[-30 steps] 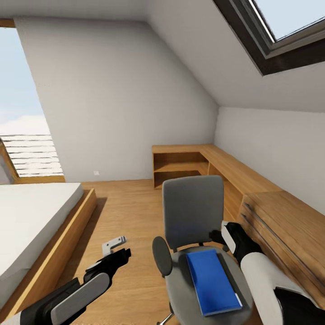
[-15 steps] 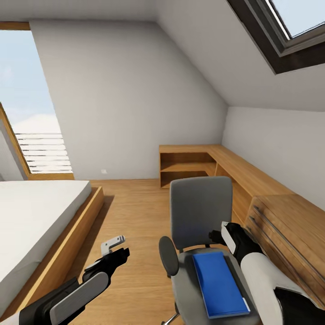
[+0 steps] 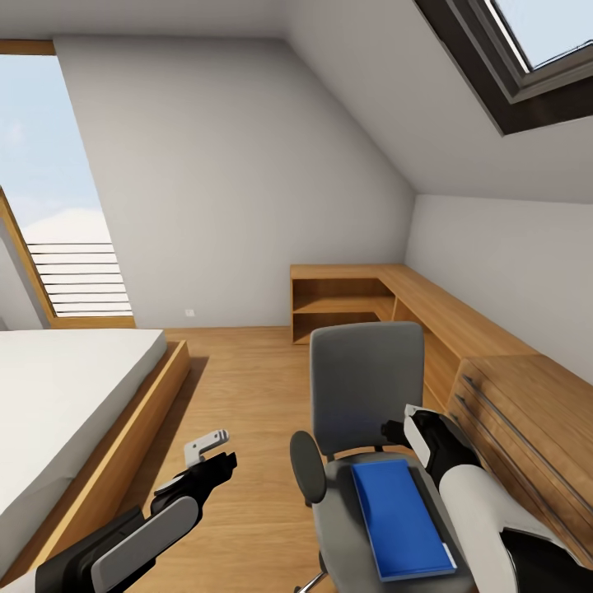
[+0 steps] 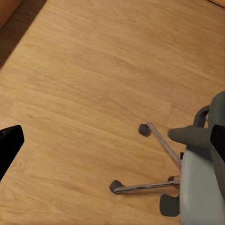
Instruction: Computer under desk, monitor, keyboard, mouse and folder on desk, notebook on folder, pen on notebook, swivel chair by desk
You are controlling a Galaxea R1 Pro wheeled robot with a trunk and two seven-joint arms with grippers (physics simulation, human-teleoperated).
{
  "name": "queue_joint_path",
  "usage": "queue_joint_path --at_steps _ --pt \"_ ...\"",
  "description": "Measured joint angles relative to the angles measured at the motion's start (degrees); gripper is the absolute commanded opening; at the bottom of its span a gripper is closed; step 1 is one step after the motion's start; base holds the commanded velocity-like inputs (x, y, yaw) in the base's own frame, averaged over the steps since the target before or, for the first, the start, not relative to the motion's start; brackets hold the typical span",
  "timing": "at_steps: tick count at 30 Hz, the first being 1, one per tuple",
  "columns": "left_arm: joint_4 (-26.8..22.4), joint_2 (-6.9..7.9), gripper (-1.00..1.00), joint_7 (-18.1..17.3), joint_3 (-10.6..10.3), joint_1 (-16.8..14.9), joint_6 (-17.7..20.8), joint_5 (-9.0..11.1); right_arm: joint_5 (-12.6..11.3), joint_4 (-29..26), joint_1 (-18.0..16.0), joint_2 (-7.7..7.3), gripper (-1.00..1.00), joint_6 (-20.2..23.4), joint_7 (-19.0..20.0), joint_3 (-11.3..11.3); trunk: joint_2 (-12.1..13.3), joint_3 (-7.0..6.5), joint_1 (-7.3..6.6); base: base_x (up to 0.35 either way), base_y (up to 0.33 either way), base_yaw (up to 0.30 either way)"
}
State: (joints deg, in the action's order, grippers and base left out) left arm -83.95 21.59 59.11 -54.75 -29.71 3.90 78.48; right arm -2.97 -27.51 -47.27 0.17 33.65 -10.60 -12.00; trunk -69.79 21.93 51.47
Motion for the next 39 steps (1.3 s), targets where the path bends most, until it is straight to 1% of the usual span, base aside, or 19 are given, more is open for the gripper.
queue_joint_path --at_steps 7,8,9,17,22,31,39 --pt "-0.43 0.00 1.00 0.08 0.16 0.00 0.00 -0.08 -0.04 -0.18 0.04 0.02 1.00 -0.15 -0.09 0.05 0.00 0.00 0.00 0.000 0.000 0.000" --pt "-0.53 -0.02 1.00 0.09 0.36 0.00 0.00 -0.08 -0.04 -0.22 0.04 0.01 1.00 -0.11 -0.09 0.04 -0.39 0.17 0.21 0.000 0.000 0.000" --pt "-0.68 -0.08 1.00 0.09 1.02 0.00 0.00 -0.09 -0.04 -0.27 0.06 -0.01 1.00 -0.22 -0.11 0.04 -0.79 0.35 0.43 0.000 0.000 0.000" --pt "-0.70 -0.14 1.00 0.09 1.14 0.00 0.00 -0.08 0.07 -0.14 0.06 0.03 1.00 -0.30 -0.11 0.05 -4.00 1.79 2.19 0.000 0.000 0.000" --pt "-0.51 -0.09 1.00 -0.02 0.97 0.00 -0.01 0.00 0.07 -0.03 0.08 -0.01 1.00 -0.30 -0.12 0.04 -4.02 1.80 2.19 0.036 0.000 0.000" --pt "-0.45 -0.09 1.00 -0.07 0.97 0.00 -0.02 0.05 0.11 0.04 0.08 -0.01 1.00 -0.30 -0.08 0.04 -4.02 1.80 2.17 0.226 0.000 0.000" --pt "-0.44 -0.09 1.00 -0.05 1.01 0.00 0.00 -0.02 0.14 1.01 0.09 -0.01 1.00 -0.44 0.01 0.04 -4.01 1.80 2.19 0.075 0.000 0.000"
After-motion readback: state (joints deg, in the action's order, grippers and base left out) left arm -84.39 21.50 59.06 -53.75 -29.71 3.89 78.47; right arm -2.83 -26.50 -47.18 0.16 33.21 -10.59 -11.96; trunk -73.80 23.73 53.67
